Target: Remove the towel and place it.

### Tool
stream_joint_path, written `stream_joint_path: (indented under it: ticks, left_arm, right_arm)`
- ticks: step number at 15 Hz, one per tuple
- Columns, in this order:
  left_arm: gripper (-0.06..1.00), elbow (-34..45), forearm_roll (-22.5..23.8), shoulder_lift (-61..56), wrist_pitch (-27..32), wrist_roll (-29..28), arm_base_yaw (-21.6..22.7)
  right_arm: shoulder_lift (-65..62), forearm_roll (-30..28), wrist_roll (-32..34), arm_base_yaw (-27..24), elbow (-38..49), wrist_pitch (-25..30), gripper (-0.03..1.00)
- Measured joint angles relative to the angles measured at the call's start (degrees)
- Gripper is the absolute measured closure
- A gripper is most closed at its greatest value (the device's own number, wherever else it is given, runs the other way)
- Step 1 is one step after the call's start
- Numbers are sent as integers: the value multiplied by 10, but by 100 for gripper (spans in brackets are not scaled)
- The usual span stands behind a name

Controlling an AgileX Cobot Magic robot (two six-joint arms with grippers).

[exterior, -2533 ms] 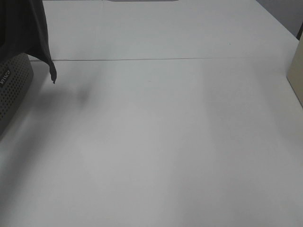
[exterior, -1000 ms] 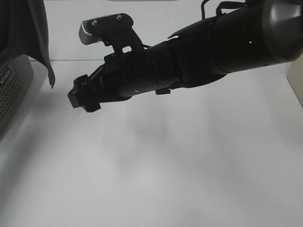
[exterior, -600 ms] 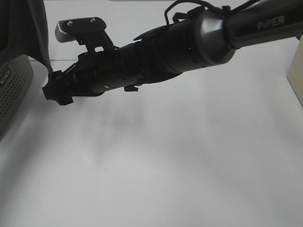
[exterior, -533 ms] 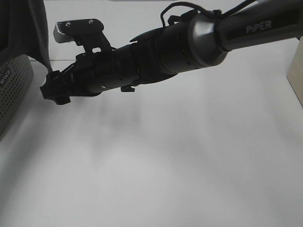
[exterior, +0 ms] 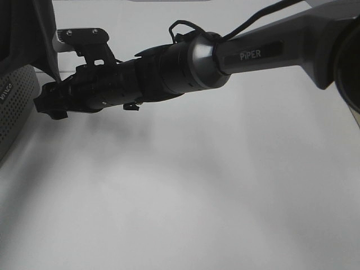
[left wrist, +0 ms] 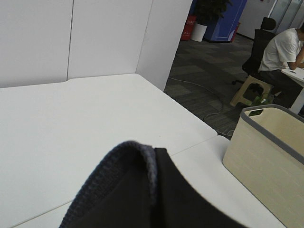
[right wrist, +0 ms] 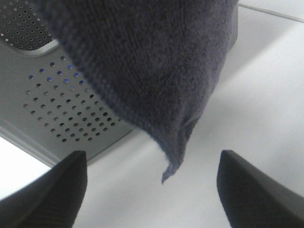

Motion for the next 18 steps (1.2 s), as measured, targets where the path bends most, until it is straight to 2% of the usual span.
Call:
stream_joint_path:
  ticks: [4, 7, 11, 13, 15, 16, 18]
  left_arm:
    - [94, 0, 0, 0, 0, 0, 0]
    - [94, 0, 0, 0, 0, 1, 0]
    - [94, 0, 0, 0, 0, 2, 0]
    - [94, 0, 0, 0, 0, 2, 0]
    - [94, 0, 0, 0, 0, 2, 0]
    - [94, 0, 0, 0, 0, 2, 0]
    - [94, 0, 0, 0, 0, 2, 0]
  right_arm:
    - [7, 0, -14, 0, -24, 2, 27]
    - [23, 0, -29, 0, -42, 2, 39]
    - [29, 0, -29, 0, -44, 1, 49]
    - [29, 0, -29, 0, -44, 1, 63]
    - [29, 0, -29, 0, -44, 1, 91]
    - [29, 0, -29, 0, -44, 1, 96]
    - [28, 0, -29, 0, -44, 1, 96]
